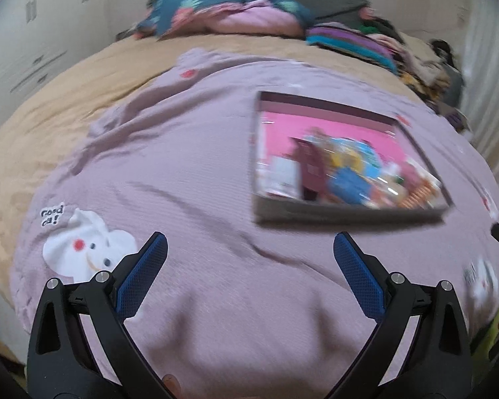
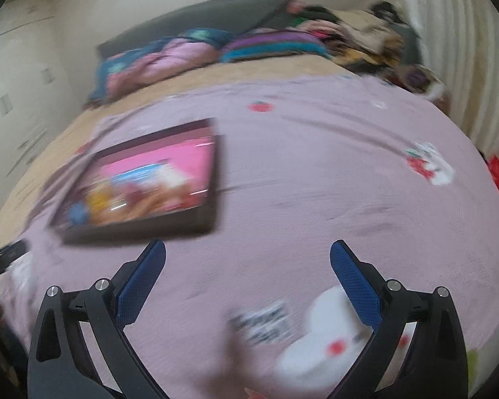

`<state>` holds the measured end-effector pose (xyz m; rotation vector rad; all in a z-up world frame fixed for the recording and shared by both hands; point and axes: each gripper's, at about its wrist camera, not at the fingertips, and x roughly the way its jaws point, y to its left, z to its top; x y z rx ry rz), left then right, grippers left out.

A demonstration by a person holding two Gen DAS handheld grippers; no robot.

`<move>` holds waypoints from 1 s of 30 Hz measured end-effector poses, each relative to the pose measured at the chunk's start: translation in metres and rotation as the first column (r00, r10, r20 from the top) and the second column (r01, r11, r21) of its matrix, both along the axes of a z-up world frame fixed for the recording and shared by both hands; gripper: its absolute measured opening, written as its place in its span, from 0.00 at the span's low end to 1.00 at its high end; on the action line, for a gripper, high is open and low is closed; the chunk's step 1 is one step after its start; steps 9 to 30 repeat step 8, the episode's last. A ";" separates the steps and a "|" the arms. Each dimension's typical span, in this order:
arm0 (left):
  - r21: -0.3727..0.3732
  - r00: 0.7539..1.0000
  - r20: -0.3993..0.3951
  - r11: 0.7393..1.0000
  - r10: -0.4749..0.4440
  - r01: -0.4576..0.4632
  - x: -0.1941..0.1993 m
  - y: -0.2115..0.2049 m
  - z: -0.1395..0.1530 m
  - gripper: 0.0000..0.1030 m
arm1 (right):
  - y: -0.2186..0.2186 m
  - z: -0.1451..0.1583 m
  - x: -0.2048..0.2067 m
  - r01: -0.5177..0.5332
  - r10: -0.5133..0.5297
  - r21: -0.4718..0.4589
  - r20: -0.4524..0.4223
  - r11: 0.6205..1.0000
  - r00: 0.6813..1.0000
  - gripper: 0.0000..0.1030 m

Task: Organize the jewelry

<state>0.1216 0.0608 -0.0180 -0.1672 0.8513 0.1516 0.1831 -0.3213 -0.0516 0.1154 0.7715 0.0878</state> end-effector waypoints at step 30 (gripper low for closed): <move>0.080 0.964 -0.070 0.965 0.257 -0.252 0.078 0.112 -0.033 0.91 | -0.099 -0.042 0.102 0.279 -0.293 -0.131 -0.101 0.951 0.951 0.96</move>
